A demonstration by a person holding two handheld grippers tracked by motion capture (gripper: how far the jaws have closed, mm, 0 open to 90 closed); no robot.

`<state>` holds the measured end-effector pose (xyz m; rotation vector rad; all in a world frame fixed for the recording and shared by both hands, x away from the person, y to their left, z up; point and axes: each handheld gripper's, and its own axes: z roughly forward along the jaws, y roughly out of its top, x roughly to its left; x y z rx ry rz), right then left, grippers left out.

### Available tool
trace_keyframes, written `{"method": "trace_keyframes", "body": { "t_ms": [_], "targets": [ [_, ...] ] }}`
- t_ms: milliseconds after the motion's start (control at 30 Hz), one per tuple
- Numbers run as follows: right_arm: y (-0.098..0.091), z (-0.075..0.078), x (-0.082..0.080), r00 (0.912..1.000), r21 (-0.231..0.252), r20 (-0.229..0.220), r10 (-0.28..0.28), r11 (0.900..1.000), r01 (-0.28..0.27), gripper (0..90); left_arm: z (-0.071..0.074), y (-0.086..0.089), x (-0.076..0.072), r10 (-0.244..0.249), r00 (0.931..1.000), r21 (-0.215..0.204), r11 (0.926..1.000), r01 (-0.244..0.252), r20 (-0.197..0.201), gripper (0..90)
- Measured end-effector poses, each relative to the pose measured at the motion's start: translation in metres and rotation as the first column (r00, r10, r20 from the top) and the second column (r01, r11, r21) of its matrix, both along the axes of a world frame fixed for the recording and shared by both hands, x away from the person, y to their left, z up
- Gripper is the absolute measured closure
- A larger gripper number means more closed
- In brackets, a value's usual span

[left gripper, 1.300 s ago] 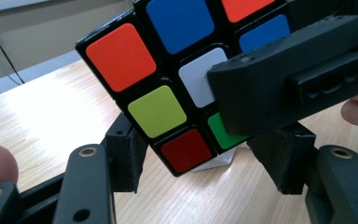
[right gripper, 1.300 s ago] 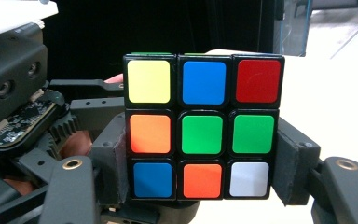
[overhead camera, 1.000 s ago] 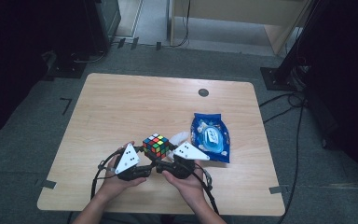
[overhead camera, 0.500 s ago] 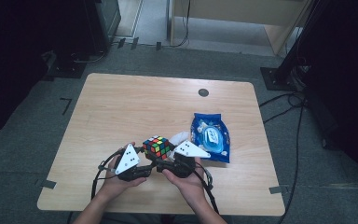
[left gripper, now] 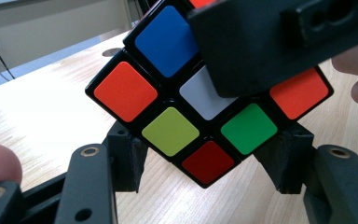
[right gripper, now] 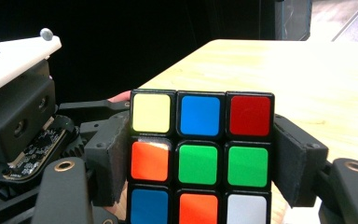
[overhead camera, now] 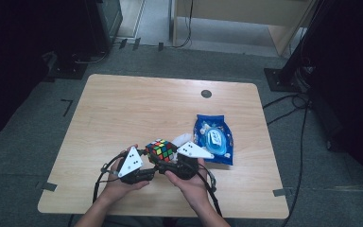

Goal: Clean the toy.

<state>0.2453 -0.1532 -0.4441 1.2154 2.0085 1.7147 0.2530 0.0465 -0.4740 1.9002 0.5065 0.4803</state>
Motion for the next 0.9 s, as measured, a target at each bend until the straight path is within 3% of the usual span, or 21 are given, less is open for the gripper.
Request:
{"method": "trace_keyframes", "body": {
  "t_ms": [367, 467, 533, 567, 733, 900],
  "targets": [
    [-0.0033, 0.0012, 0.0019, 0.9975, 0.014, -0.064, -0.028, 0.9995, 0.029, 34.8, -0.0025, -0.0043, -0.0011, -0.012, 0.9999, 0.021, 0.9997, 0.012, -0.001, 38.6],
    [-0.0053, 0.0021, 0.0019, 0.9972, 0.028, -0.066, -0.035, 0.9989, 0.037, 34.9, -0.0008, -0.0037, 0.0000, -0.031, 0.9990, -0.017, 0.9994, 0.030, -0.033, 36.0],
    [-0.0074, 0.0023, 0.0020, 0.9970, 0.041, -0.055, -0.053, 0.9976, 0.056, 34.9, -0.0005, -0.0039, 0.0006, -0.030, 0.9987, -0.017, 0.9994, 0.030, -0.041, 29.8],
    [-0.0081, 0.0023, 0.0020, 0.9970, 0.050, -0.052, -0.056, 0.9970, 0.059, 34.9, -0.0010, -0.0055, 0.0019, -0.033, 0.9966, -0.023, 0.9992, 0.032, -0.075, 26.9],
    [-0.0051, -0.0003, 0.0006, 0.9976, 0.057, -0.028, -0.064, 0.9962, 0.065, 34.8, 0.0021, -0.0093, -0.0006, -0.033, 0.9952, -0.052, 0.9982, 0.029, -0.092, 20.5],
    [-0.0044, -0.0021, 0.0000, 0.9970, 0.051, -0.009, -0.077, 0.9957, 0.077, 34.8, 0.0059, -0.0039, 0.0014, -0.034, 0.9924, -0.110, 0.9937, 0.021, -0.118, 20.3]
  ]
}}
